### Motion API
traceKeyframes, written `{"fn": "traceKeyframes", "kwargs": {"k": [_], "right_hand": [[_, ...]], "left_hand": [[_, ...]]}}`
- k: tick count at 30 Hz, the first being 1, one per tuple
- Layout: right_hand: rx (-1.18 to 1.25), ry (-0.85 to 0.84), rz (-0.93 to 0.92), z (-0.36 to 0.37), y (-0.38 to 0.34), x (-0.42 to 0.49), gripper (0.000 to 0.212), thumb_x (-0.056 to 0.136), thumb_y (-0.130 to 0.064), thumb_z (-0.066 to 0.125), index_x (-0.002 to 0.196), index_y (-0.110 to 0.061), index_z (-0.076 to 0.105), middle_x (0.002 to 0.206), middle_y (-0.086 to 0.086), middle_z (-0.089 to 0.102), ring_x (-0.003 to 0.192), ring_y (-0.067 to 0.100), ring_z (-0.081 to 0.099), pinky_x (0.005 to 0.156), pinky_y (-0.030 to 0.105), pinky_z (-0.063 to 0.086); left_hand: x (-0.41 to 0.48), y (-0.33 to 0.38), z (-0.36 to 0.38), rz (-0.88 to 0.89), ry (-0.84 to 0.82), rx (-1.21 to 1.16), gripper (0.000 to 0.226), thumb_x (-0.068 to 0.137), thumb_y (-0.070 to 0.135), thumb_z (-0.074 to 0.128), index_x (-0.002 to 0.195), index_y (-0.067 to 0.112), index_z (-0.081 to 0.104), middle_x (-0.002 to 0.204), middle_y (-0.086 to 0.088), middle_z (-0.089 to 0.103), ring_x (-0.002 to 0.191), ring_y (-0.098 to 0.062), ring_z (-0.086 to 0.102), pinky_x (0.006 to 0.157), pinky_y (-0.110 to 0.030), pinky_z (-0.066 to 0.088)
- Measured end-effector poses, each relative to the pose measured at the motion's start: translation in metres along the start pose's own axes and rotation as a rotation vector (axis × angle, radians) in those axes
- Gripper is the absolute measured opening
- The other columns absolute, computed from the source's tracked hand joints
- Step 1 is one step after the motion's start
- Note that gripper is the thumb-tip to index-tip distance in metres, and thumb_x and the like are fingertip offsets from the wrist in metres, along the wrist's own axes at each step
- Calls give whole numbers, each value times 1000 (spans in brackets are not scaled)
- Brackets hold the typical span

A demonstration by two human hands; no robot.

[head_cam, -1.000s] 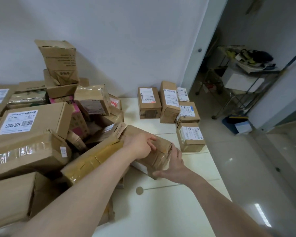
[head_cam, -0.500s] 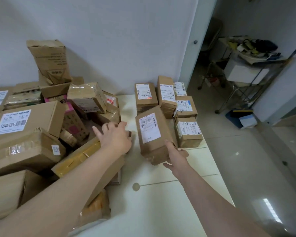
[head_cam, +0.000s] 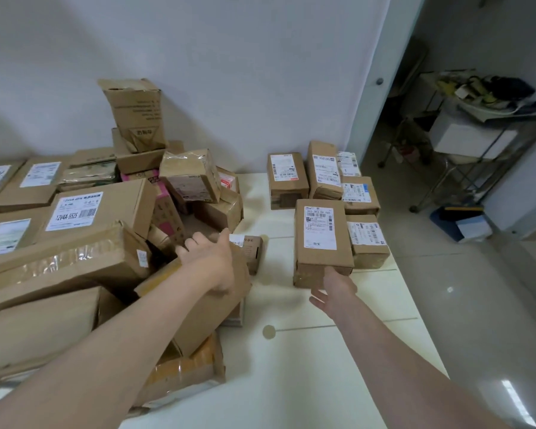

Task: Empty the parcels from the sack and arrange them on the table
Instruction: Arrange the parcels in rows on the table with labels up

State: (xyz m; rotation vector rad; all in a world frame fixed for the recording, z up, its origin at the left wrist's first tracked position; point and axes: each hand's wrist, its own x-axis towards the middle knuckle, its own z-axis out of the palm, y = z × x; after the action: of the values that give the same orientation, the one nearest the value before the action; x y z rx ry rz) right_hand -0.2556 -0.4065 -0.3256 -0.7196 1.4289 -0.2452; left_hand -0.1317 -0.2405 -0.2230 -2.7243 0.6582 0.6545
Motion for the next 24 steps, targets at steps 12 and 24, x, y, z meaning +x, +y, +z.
{"fn": "traceKeyframes", "kwargs": {"k": [12, 24], "right_hand": [[-46, -617, 104, -38, -12, -66, 76, 85, -78, 35, 124, -16, 59, 126, 19, 62, 107, 46, 63, 90, 60, 51], [-207, -423, -289, -161, 46, -59, 69, 71, -48, 77, 130, -19, 57, 122, 6, 68, 113, 27, 63, 95, 44, 52]], "left_hand": [[-45, 20, -42, 535, 47, -630, 124, 63, 29, 90, 155, 30, 6, 156, 1, 16, 142, -27, 24, 113, -42, 32], [-63, 80, 75, 213, -413, -1238, 19, 99, 22, 53, 116, 14, 52, 104, -6, 59, 97, -24, 56, 91, -44, 54]]}}
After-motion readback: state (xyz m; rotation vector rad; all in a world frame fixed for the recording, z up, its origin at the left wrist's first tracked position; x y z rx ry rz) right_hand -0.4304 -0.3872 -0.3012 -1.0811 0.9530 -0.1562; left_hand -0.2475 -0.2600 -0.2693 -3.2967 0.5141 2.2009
